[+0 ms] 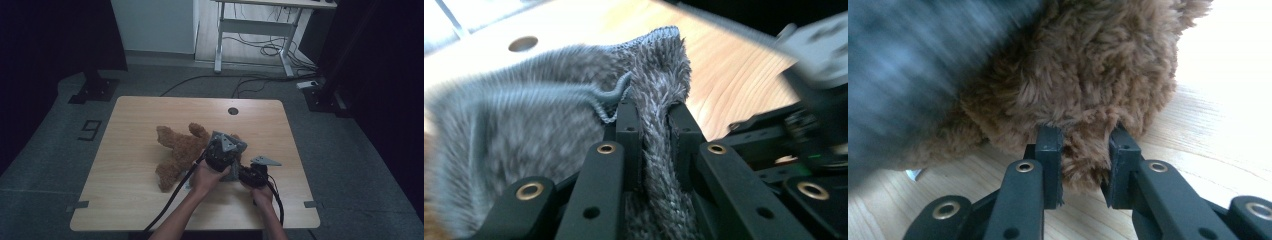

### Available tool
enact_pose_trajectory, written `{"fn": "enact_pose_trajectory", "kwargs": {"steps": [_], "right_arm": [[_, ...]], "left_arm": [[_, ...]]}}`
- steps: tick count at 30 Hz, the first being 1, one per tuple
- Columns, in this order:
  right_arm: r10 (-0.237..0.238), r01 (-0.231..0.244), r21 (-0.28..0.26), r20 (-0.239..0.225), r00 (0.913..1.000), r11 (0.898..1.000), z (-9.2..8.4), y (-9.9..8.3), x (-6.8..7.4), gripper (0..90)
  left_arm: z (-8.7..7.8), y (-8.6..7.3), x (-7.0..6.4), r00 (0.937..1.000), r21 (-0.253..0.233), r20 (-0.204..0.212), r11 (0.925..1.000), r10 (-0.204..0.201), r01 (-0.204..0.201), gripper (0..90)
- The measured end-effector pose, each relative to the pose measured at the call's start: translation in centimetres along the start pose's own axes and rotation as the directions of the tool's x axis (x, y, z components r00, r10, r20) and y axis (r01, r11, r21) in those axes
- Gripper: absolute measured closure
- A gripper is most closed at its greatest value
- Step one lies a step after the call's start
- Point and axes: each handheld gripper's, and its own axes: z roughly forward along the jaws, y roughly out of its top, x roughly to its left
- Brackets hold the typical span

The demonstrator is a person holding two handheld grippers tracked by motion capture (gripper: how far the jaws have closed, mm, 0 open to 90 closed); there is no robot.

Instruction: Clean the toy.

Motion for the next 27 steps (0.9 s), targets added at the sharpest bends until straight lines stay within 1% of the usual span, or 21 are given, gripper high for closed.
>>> {"fn": "enact_pose_trajectory", "kwargs": {"steps": [4, 7, 8, 9, 10, 11, 12, 13, 14, 15, 16, 18, 19, 21, 22, 23, 24, 27], "right_arm": [[-0.002, 0.002, 0.005, -0.002, 1.0, 1.0, 0.1, -0.1, -0.1, 73.6], [-0.004, 0.004, 0.004, -0.004, 1.0, 1.0, 0.1, 0.0, 0.0, 73.8], [-0.004, 0.004, 0.004, -0.004, 1.0, 1.0, 0.1, 0.0, 0.0, 73.8], [-0.005, 0.005, 0.002, -0.009, 0.9999, 1.0, 0.1, 0.0, 0.1, 73.9], [-0.005, 0.005, 0.002, -0.009, 0.9999, 1.0, 0.1, 0.0, 0.1, 73.9], [-0.009, 0.009, -0.001, -0.011, 0.9999, 1.0, 0.1, 0.0, 0.1, 73.9], [-0.009, 0.009, -0.001, -0.011, 0.9999, 1.0, 0.1, 0.0, 0.1, 73.9], [-0.004, 0.004, 0.001, -0.008, 1.0, 1.0, 0.1, 0.0, 0.0, 73.9], [-0.004, 0.004, 0.001, -0.008, 1.0, 1.0, 0.1, 0.0, 0.0, 73.9], [0.002, -0.002, 0.004, -0.007, 1.0, 1.0, 0.1, 0.0, -0.1, 73.9], [0.002, -0.002, 0.004, -0.007, 1.0, 1.0, 0.1, 0.0, -0.1, 73.9], [0.001, -0.001, 0.005, -0.007, 1.0, 1.0, 0.1, 0.0, -0.1, 74.0], [0.002, -0.002, 0.005, -0.007, 1.0, 1.0, 0.1, 0.0, -0.1, 74.0], [0.001, -0.001, 0.004, -0.009, 1.0, 1.0, 0.1, 0.0, -0.1, 74.0], [0.002, -0.002, 0.004, -0.01, 0.9999, 1.0, 0.1, 0.1, -0.1, 74.0], [0.002, -0.002, 0.003, -0.012, 0.9999, 1.0, 0.1, 0.1, -0.1, 74.0], [0.002, -0.002, 0.003, -0.012, 0.9999, 1.0, 0.1, 0.1, -0.1, 74.0], [0.004, -0.004, 0.003, -0.012, 0.9999, 1.0, 0.1, 0.0, -0.1, 74.0]], "left_arm": [[-0.3, -0.6, 0.1, 1.0, -0.016, 0.003, 0.9999, -0.006, 0.006, 79.0], [-1.5, -1.0, 0.6, 1.0, -0.019, 0.002, 0.9998, -0.009, 0.009, 79.0], [-1.5, -1.0, 0.6, 1.0, -0.019, 0.002, 0.9998, -0.009, 0.009, 79.0], [-2.0, -1.3, 1.0, 0.9998, -0.023, 0.002, 0.9996, -0.018, 0.018, 79.1], [-2.0, -1.3, 1.0, 0.9998, -0.023, 0.002, 0.9996, -0.018, 0.018, 79.1], [-2.6, -1.6, 1.3, 0.9997, -0.028, -0.004, 0.9993, -0.024, 0.024, 79.1], [-2.6, -1.6, 1.3, 0.9997, -0.028, -0.004, 0.9993, -0.024, 0.024, 79.2], [-3.3, -1.9, 1.6, 0.9995, -0.03, -0.026, 0.9994, -0.02, 0.019, 79.2], [-3.3, -1.9, 1.6, 0.9995, -0.03, -0.026, 0.9994, -0.02, 0.019, 79.2], [-4.2, -2.2, 2.3, 0.9976, -0.027, -0.068, 0.9995, -0.016, 0.014, 79.1], [-4.2, -2.2, 2.3, 0.9976, -0.027, -0.068, 0.9995, -0.016, 0.014, 79.1], [-5.1, -3.0, 3.7, 0.9935, -0.016, -0.107, 0.9991, -0.04, 0.039, 79.1], [-5.6, -3.6, 4.7, 0.991, -0.012, -0.12, 0.9982, -0.059, 0.058, 79.2], [-6.2, -4.6, 6.0, 0.988, -0.014, -0.126, 0.996, -0.089, 0.088, 79.2], [-7.1, -5.6, 7.1, 0.9848, -0.027, -0.129, 0.9932, -0.116, 0.113, 79.2], [-7.5, -6.0, 7.6, 0.9829, -0.032, -0.135, 0.9921, -0.124, 0.121, 79.2], [-7.5, -6.0, 7.6, 0.9829, -0.032, -0.135, 0.9921, -0.124, 0.121, 79.2], [-8.6, -7.0, 8.7, 0.9765, -0.036, -0.158, 0.9892, -0.146, 0.142, 79.2]]}}
